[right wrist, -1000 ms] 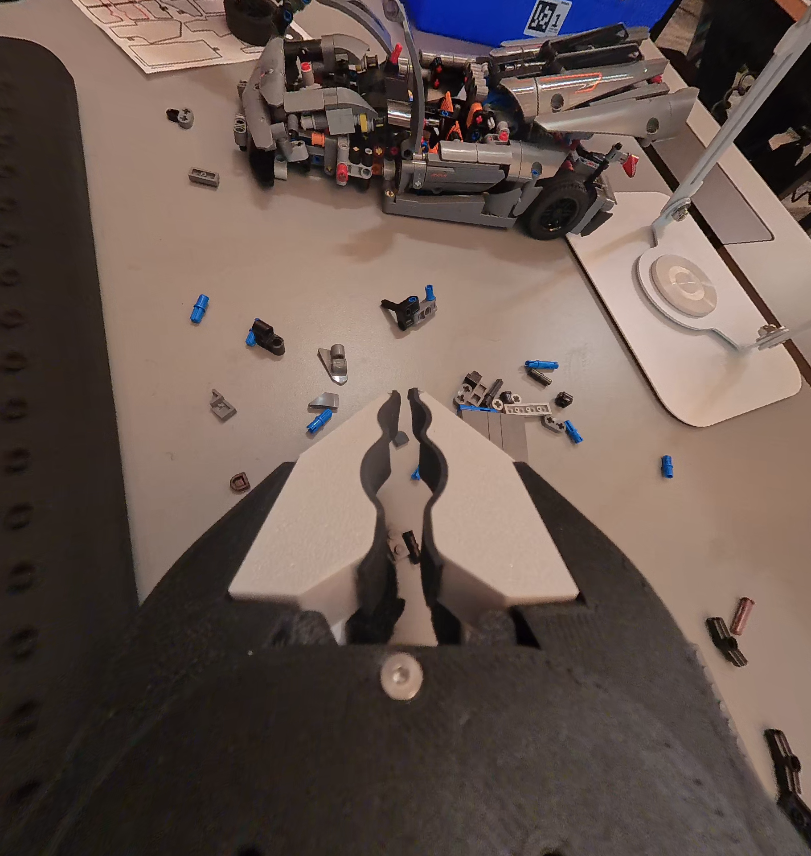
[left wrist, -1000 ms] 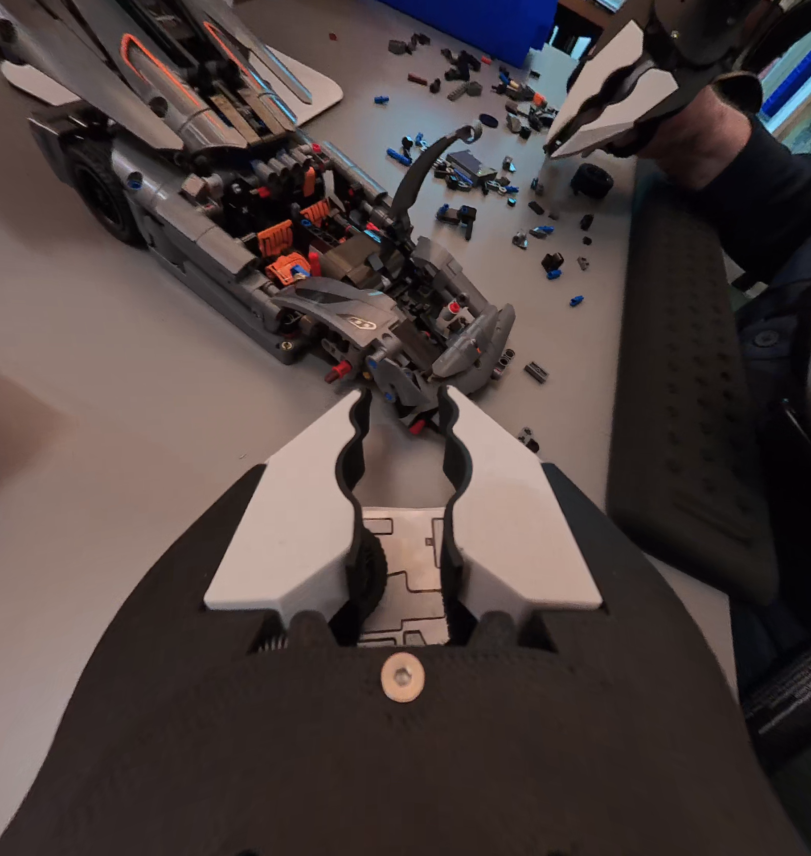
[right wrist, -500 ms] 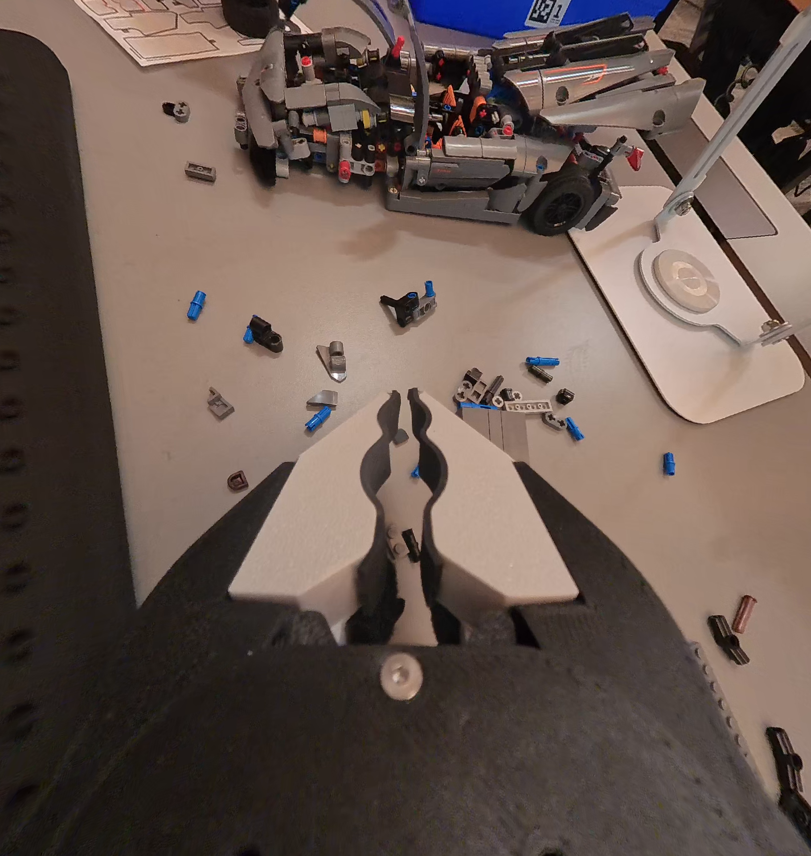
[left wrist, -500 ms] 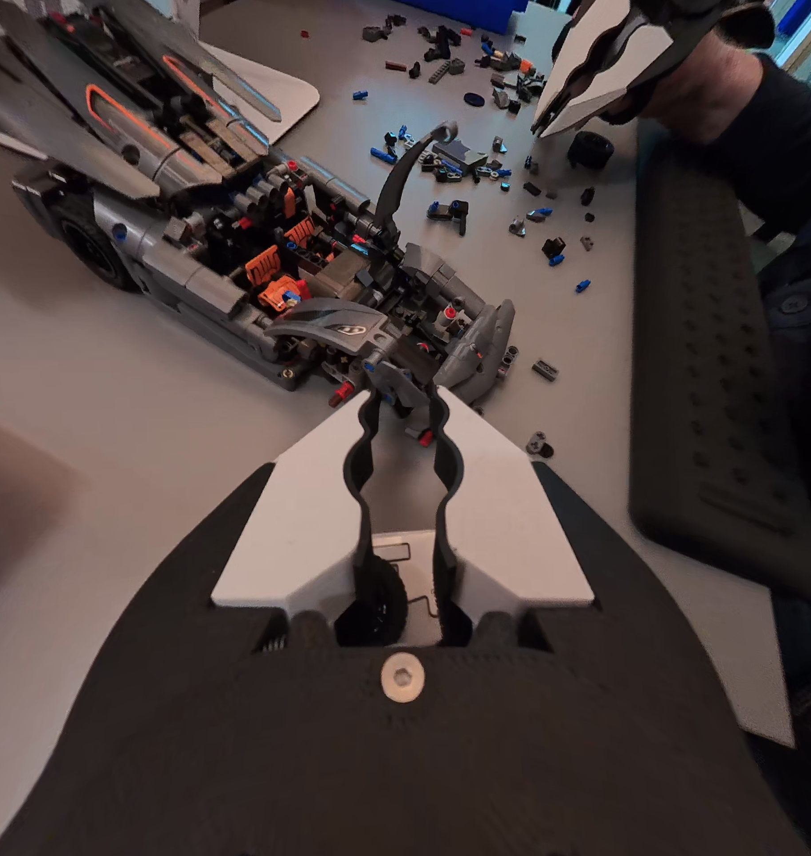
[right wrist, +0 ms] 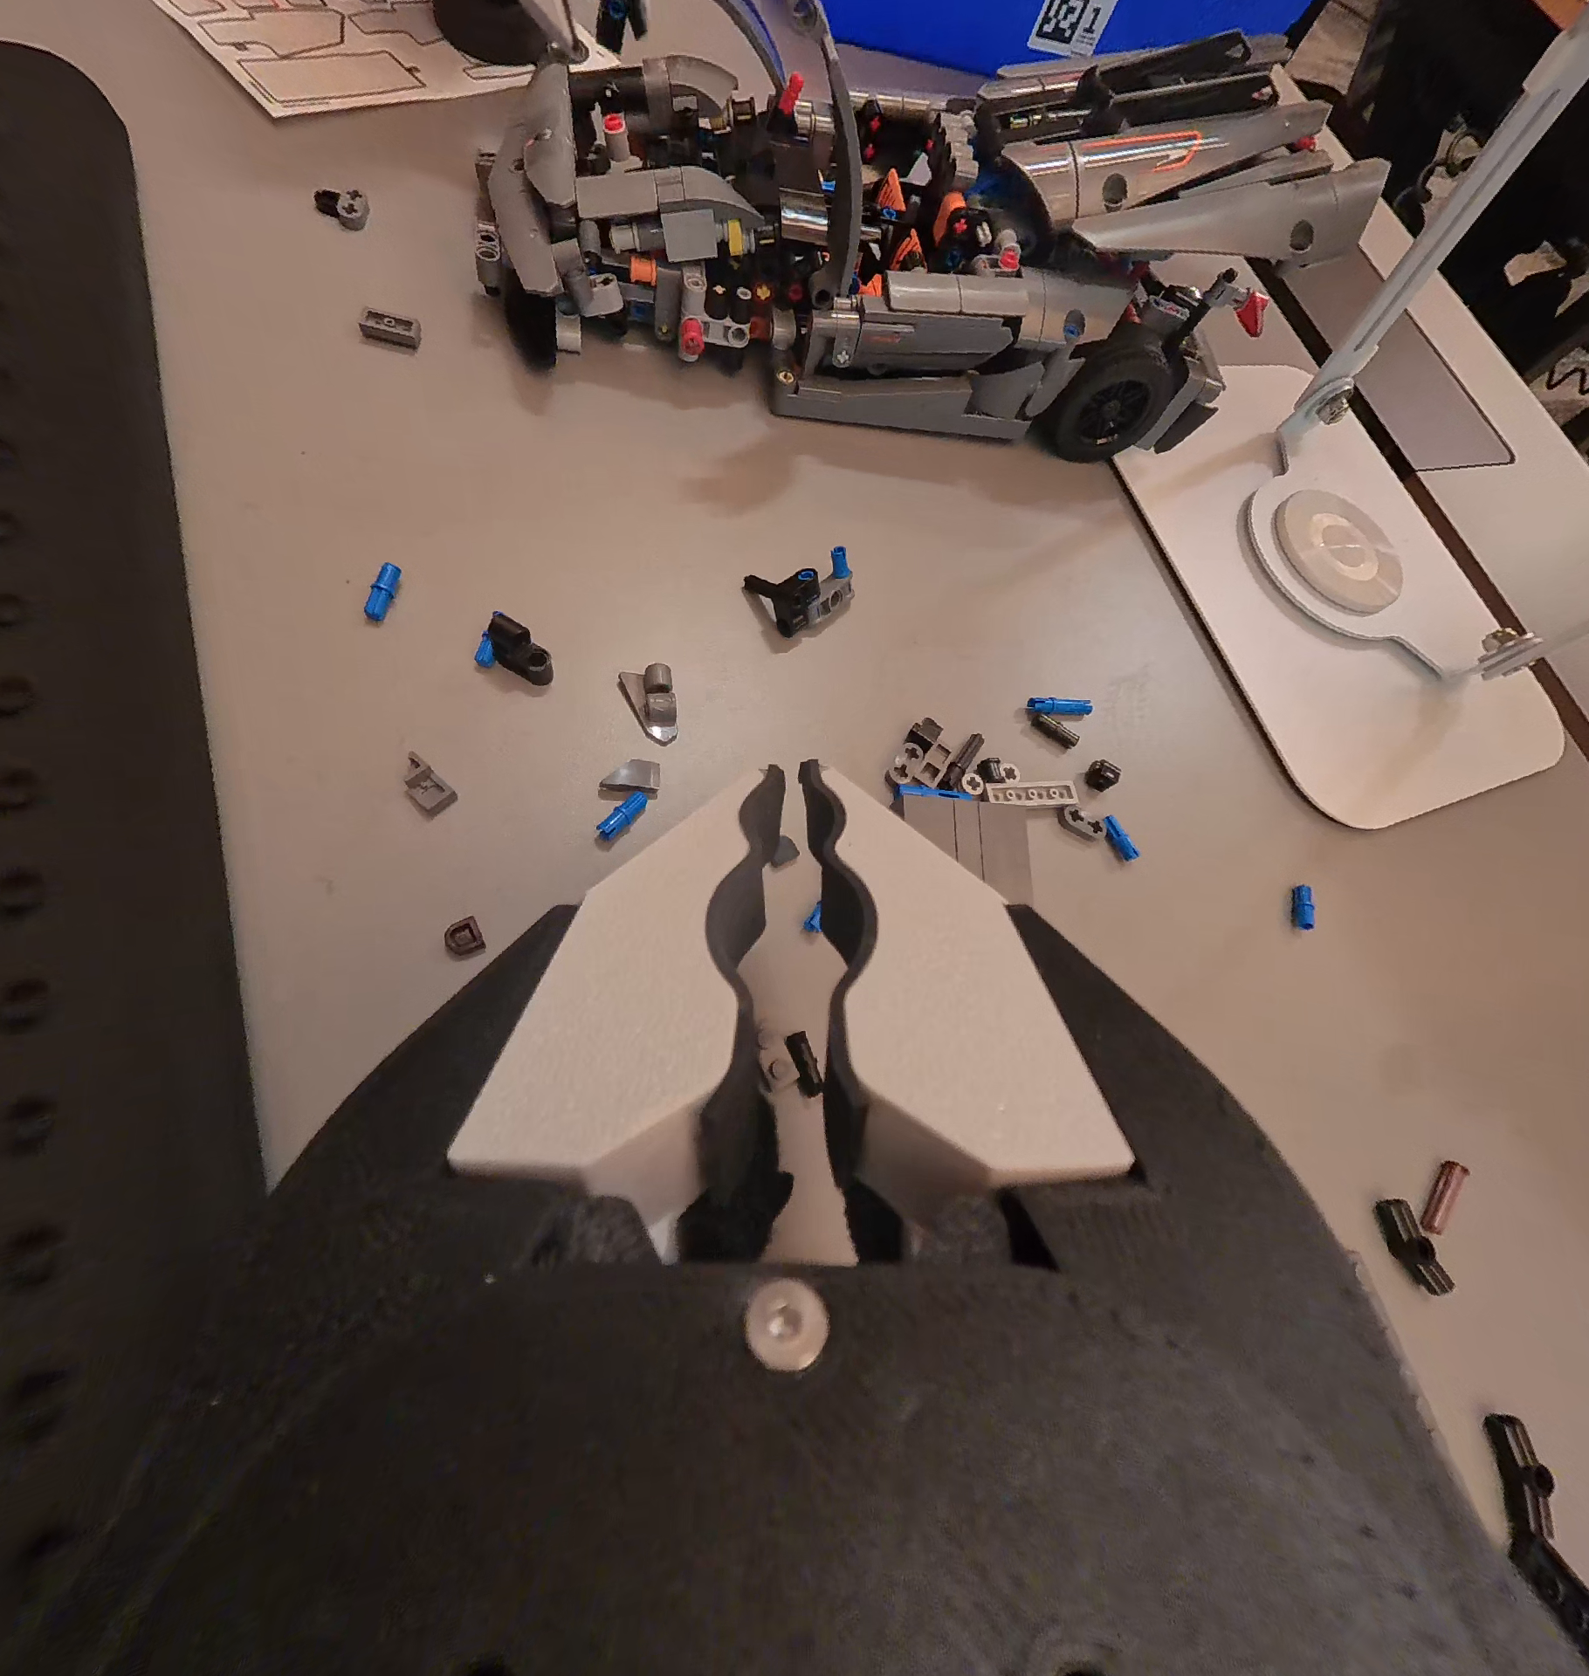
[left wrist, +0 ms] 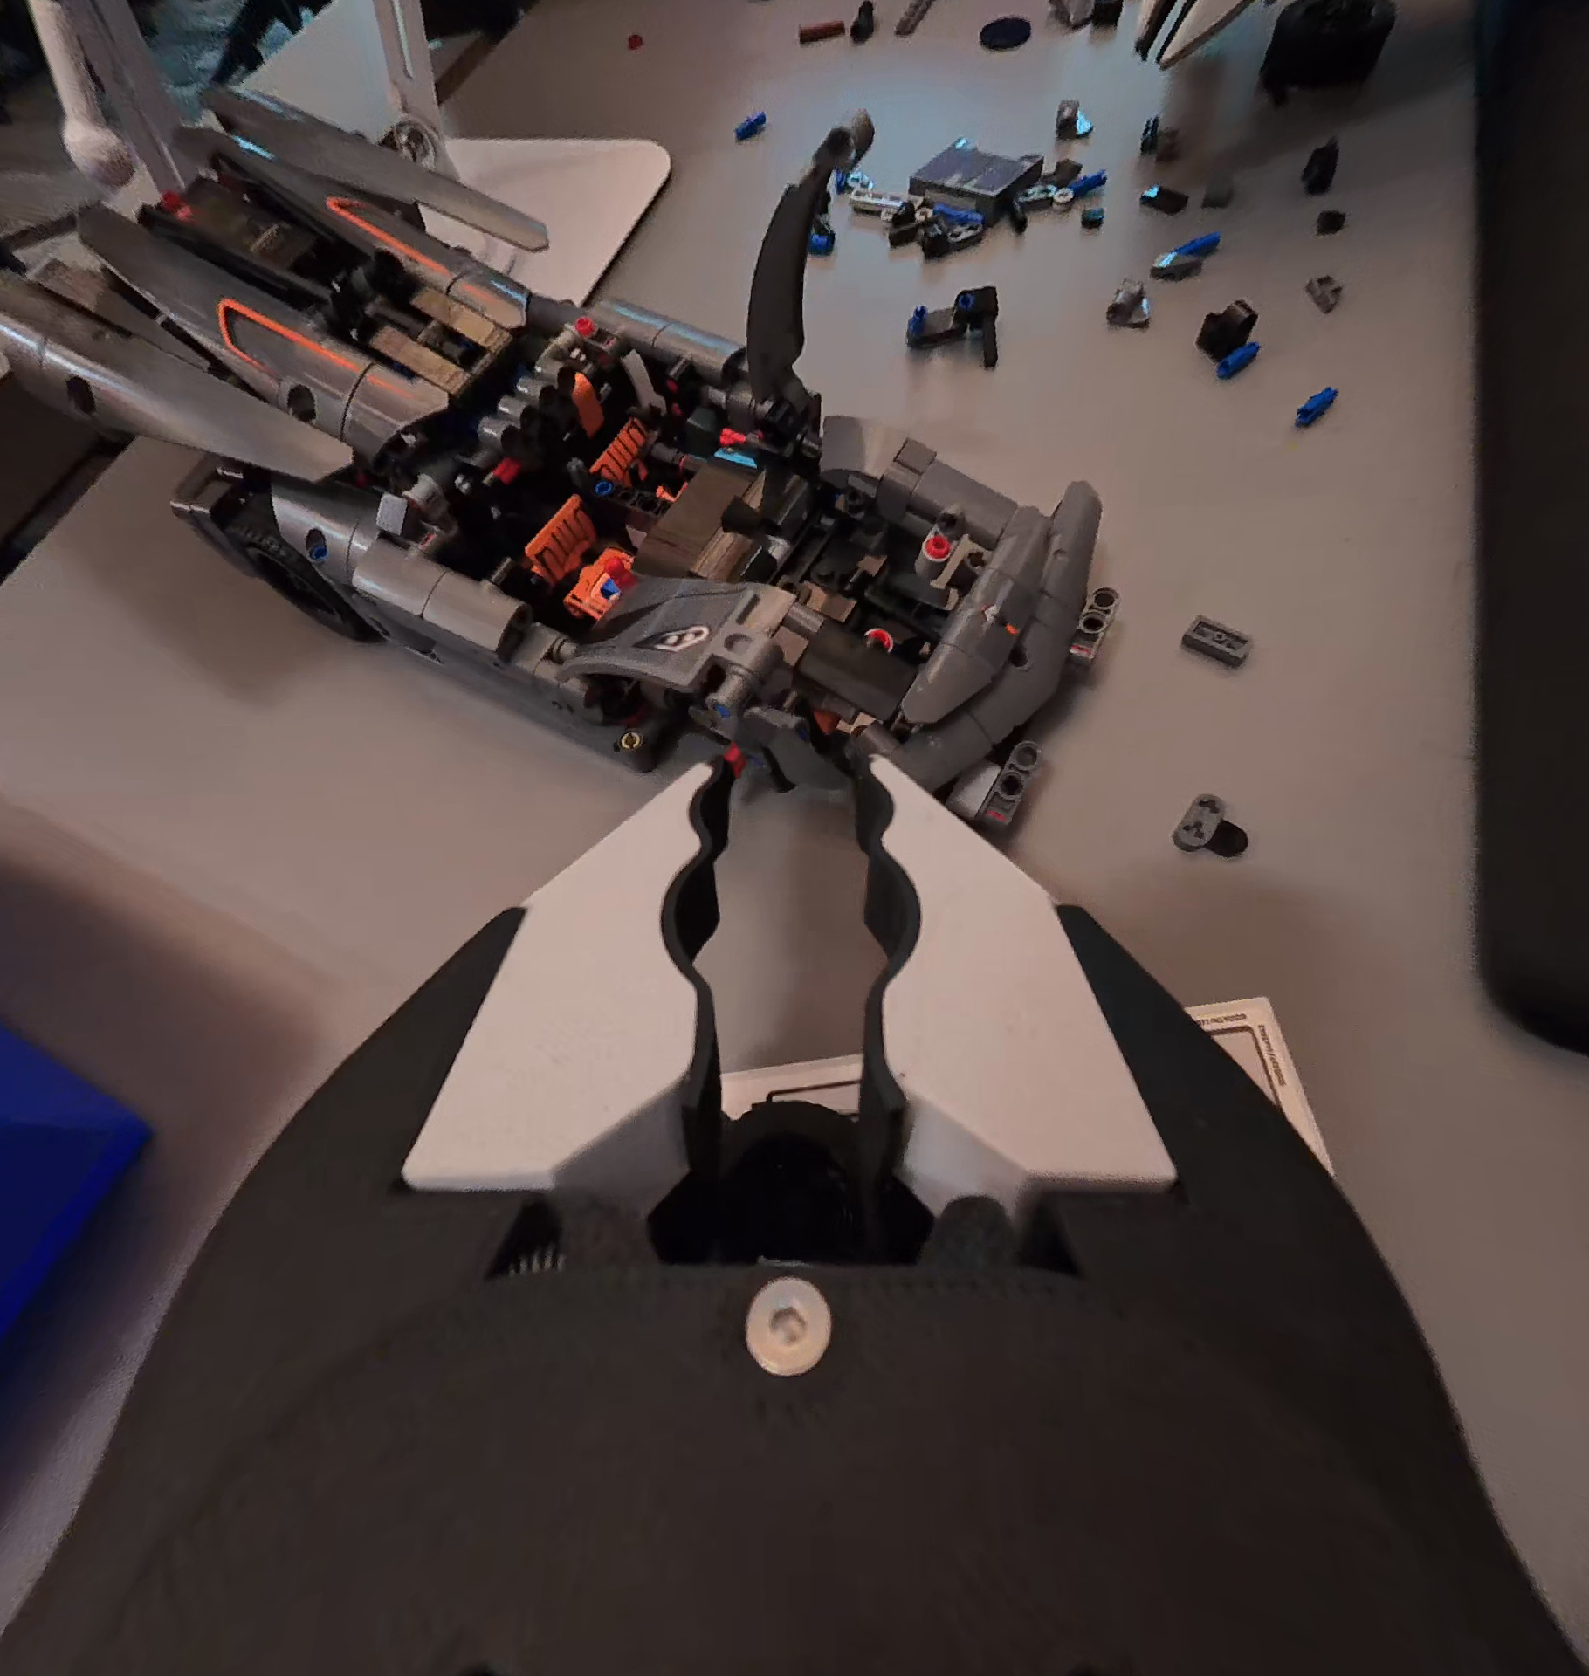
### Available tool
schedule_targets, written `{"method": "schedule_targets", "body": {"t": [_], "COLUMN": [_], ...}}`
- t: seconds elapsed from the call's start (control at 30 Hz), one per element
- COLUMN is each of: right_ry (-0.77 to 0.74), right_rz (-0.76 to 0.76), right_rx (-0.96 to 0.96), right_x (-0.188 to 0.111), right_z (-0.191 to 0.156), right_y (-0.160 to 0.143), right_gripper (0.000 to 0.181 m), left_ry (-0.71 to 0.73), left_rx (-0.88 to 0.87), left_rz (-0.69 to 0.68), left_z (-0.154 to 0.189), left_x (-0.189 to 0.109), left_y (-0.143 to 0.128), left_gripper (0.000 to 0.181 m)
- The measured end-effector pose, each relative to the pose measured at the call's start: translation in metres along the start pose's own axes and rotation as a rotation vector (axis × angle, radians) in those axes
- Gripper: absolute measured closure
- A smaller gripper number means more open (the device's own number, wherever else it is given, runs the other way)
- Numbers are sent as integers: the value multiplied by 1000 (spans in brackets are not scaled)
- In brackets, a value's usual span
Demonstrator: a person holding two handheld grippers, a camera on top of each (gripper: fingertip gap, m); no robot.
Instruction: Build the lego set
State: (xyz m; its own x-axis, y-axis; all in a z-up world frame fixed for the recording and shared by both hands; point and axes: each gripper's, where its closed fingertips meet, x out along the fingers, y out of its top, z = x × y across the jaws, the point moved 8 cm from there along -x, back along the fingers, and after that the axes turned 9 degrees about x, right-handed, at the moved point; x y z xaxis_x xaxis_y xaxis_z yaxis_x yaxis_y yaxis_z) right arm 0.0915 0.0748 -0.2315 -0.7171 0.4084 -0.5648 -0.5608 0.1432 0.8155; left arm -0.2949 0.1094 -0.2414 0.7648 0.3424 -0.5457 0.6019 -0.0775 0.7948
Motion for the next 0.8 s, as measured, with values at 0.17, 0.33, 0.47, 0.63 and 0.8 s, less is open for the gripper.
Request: {"method": "schedule_targets", "body": {"t": [0.17,0.33,0.47,0.63,0.8], "right_ry": [-2,-3,-4,-2,0], "right_rz": [-2,0,-1,-2,-6], "right_rx": [-3,-5,-5,-3,-2], "right_x": [0,-1,-1,-1,1], "right_z": [0,0,1,1,1], "right_y": [0,0,0,-1,-1], "right_gripper": [179,179,179,179,179], "left_ry": [-40,-39,-53,-54,-61], "left_rx": [-29,-72,-96,-118,-146], "left_rz": [7,78,99,141,180], "left_z": [3,-1,-3,-4,-6], "left_x": [-3,-11,-9,-12,-12], "left_y": [-1,1,0,2,2], "left_gripper": [150,157,163,166,166]}}
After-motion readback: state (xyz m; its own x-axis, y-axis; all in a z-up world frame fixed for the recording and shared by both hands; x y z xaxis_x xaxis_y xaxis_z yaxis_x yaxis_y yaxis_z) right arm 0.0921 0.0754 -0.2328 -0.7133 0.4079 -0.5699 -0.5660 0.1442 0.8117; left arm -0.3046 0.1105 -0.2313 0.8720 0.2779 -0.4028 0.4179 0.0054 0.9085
